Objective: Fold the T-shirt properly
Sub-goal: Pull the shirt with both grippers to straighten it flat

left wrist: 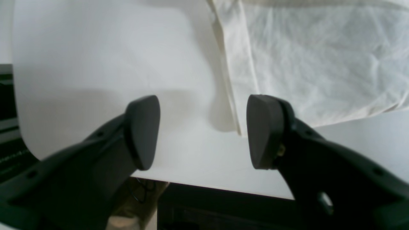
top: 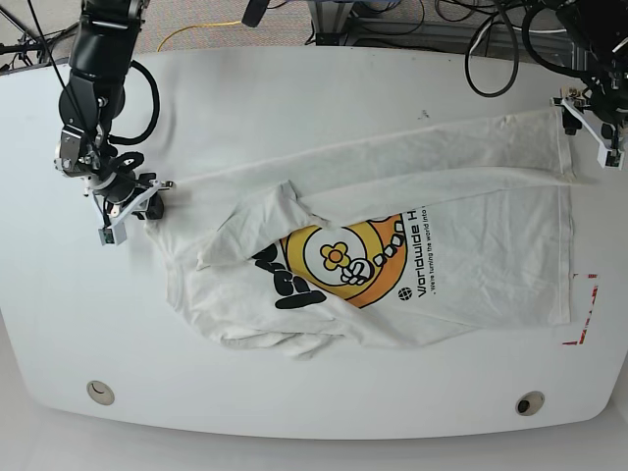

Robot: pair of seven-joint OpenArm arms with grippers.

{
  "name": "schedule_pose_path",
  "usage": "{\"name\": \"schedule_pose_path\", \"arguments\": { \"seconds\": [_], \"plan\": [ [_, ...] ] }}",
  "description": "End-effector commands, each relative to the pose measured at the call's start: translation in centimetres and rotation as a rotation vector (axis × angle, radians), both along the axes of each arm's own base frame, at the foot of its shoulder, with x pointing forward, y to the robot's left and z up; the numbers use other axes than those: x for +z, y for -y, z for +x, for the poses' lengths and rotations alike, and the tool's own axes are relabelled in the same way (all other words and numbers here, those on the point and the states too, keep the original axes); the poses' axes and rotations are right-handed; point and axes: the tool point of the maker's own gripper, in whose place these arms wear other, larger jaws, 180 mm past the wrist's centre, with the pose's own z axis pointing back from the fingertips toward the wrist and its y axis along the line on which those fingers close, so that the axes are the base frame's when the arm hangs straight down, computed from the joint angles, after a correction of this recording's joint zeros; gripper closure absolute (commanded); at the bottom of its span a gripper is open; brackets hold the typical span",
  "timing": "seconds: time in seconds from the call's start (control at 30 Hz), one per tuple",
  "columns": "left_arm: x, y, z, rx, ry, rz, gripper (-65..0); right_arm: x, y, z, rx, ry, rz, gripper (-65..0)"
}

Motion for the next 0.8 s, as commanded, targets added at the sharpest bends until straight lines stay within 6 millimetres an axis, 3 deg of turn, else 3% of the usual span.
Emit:
{"name": "schedule_pose_path", "arguments": {
  "seconds": [0.0, 0.2, 0.4, 0.57, 0.7, 0.77],
  "plan": [
    [0.3, -0.3, 0.4, -0.004, 0.018, 0.001, -40.3, 0.3, 0.1, 0.2, 0.013, -0.001, -0.016, -8.7],
    [-1.8, 1.3, 0.2, -0.012, -0.015, -0.061, -41.0, -0.1, 0.0, -0.3, 0.013, -0.011, -0.012, -8.7],
    [-1.5, 1.8, 1.4, -0.024, 0.007, -0.067, -50.3, 1.1, -0.4, -0.1, 0.032, 0.025, -0.027, -8.7],
    [-1.6, 1.7, 1.4, -0.022, 0.001, -0.067, -50.1, 0.9, -0.4, -0.4, 0.029, 0.018, -0.027, -8.6],
    [-3.1, 2.6, 1.3, -0.047, -0.038, -0.100, -49.0, 0.7, -0.4, -0.6, 0.029, 0.014, -0.027, -8.1],
    [-3.8, 2.8, 1.4, -0.054, -0.056, -0.114, -42.1, 0.6, -0.3, -0.8, 0.028, 0.011, -0.027, -7.8]
  ]
}}
